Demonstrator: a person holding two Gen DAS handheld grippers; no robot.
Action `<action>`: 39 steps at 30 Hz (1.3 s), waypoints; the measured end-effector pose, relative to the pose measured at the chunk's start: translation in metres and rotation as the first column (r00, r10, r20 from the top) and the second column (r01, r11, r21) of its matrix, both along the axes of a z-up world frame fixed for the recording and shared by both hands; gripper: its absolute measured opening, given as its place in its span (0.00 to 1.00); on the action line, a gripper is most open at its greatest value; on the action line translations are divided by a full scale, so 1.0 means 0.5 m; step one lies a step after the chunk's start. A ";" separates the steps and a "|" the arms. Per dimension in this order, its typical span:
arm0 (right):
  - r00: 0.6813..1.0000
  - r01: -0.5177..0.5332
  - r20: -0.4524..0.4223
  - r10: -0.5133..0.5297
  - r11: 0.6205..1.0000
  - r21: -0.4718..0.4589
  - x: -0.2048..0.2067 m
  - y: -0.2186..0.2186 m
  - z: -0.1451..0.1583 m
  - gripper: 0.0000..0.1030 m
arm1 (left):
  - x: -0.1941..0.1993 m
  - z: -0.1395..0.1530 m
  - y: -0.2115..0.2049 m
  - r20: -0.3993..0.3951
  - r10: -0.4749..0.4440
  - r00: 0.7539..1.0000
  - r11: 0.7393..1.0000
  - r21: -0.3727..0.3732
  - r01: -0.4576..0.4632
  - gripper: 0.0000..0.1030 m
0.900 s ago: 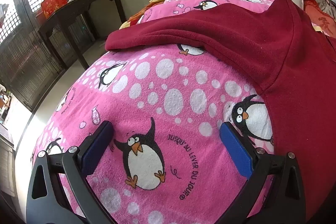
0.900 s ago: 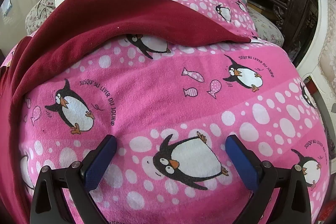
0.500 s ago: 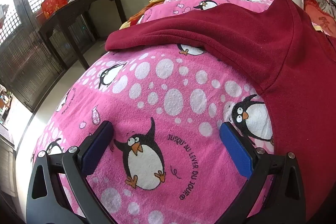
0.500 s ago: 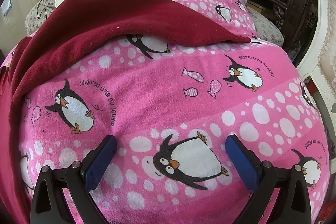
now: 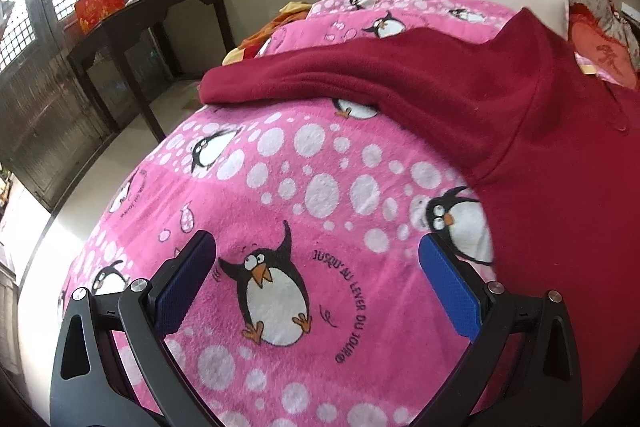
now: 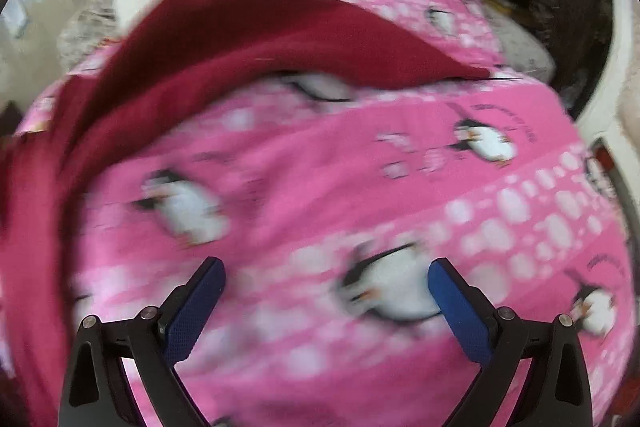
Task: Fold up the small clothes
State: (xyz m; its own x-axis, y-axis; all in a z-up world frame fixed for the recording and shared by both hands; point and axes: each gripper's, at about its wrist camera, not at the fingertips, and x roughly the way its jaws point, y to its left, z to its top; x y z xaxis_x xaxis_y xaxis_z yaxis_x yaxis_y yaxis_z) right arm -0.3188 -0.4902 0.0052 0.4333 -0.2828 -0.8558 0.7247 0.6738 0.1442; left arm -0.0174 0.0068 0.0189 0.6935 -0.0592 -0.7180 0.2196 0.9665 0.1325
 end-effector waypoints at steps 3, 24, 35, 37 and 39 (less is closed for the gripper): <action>0.997 -0.048 0.068 0.046 0.999 0.021 0.019 0.057 0.030 0.98 | -0.016 0.023 -0.011 0.031 -0.023 0.999 1.000 0.009 0.023 0.99; 0.899 -0.377 0.160 0.408 0.906 -0.195 0.208 0.396 0.178 0.96 | -0.078 0.108 -0.072 0.083 -0.145 0.986 0.988 -0.030 0.148 0.99; 0.901 -0.360 0.163 0.402 0.903 -0.236 0.214 0.433 0.185 0.96 | -0.104 0.105 -0.116 0.079 -0.189 0.979 0.980 -0.039 0.193 0.99; 0.901 -0.363 0.158 0.404 0.902 -0.236 0.215 0.432 0.184 0.96 | -0.106 0.104 -0.121 0.075 -0.195 0.978 0.979 -0.042 0.198 0.99; 0.901 -0.363 0.163 0.403 0.903 -0.228 0.216 0.430 0.183 0.96 | -0.108 0.104 -0.129 0.071 -0.201 0.977 0.978 -0.044 0.204 0.99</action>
State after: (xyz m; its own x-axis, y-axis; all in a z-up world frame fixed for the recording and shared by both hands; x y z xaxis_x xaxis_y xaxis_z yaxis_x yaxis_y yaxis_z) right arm -0.2110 -0.2752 0.0968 0.6973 -0.2060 -0.6865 0.3737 0.9218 0.1029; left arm -0.0712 -0.0576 0.0707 0.7091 -0.2389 -0.6634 0.4042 0.9087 0.1048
